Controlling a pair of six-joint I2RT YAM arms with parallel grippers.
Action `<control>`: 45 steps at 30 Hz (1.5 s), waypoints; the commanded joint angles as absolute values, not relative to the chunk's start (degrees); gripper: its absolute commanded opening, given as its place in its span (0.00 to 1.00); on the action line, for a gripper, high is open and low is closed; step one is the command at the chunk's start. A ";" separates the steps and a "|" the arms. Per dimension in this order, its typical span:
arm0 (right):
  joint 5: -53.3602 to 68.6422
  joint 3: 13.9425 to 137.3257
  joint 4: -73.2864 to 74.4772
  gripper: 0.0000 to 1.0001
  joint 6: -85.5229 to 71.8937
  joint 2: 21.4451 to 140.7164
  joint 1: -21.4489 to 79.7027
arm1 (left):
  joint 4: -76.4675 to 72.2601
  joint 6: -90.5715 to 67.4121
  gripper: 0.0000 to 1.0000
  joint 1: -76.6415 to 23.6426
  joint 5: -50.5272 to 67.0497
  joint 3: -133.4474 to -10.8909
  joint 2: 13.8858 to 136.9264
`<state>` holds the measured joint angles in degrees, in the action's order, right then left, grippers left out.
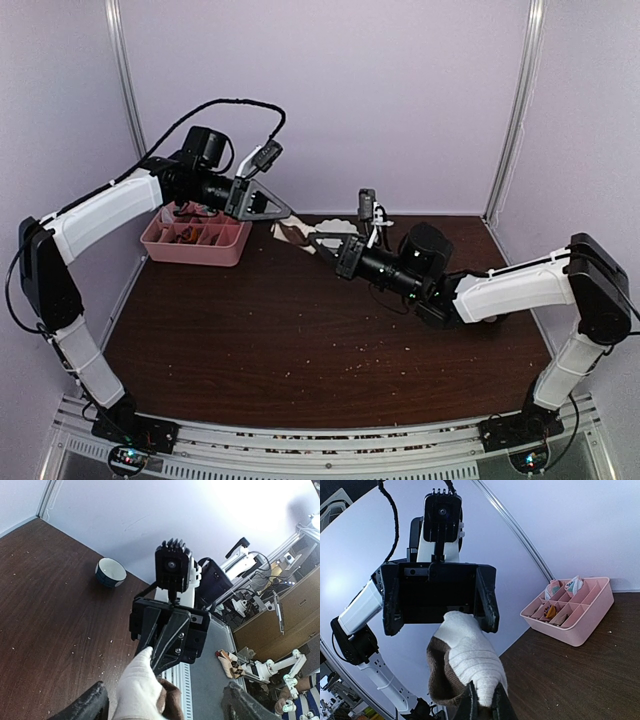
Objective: Roll the socks
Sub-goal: Roll the sock, then move the storage box to the center of the board.
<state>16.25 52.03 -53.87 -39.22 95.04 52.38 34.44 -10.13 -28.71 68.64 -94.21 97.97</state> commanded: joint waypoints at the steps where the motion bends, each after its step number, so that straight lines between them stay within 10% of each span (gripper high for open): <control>1: 14.46 51.94 -56.50 0.00 -39.31 95.10 52.62 | 34.06 -10.07 0.76 -28.66 67.67 -93.14 96.50; 11: 13.39 51.71 -56.12 0.00 -38.38 94.99 52.60 | 39.11 -6.47 0.56 -28.93 62.09 -93.25 97.91; 19: 14.54 54.13 -51.26 0.04 -36.66 96.12 53.11 | 40.95 -4.25 0.00 -28.79 61.58 -97.43 100.17; 25: 13.62 54.73 -47.86 0.45 -37.05 97.08 52.92 | 48.74 3.39 0.00 -26.16 50.77 -101.87 102.94; 45: 10.58 43.44 -46.95 0.26 -36.48 91.54 51.36 | 25.13 21.06 0.00 -9.10 -3.77 -95.66 109.85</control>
<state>11.11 44.75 -45.87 -36.10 92.88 51.59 33.63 16.60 -8.67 4.62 -98.80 107.68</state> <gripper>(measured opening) 0.267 0.055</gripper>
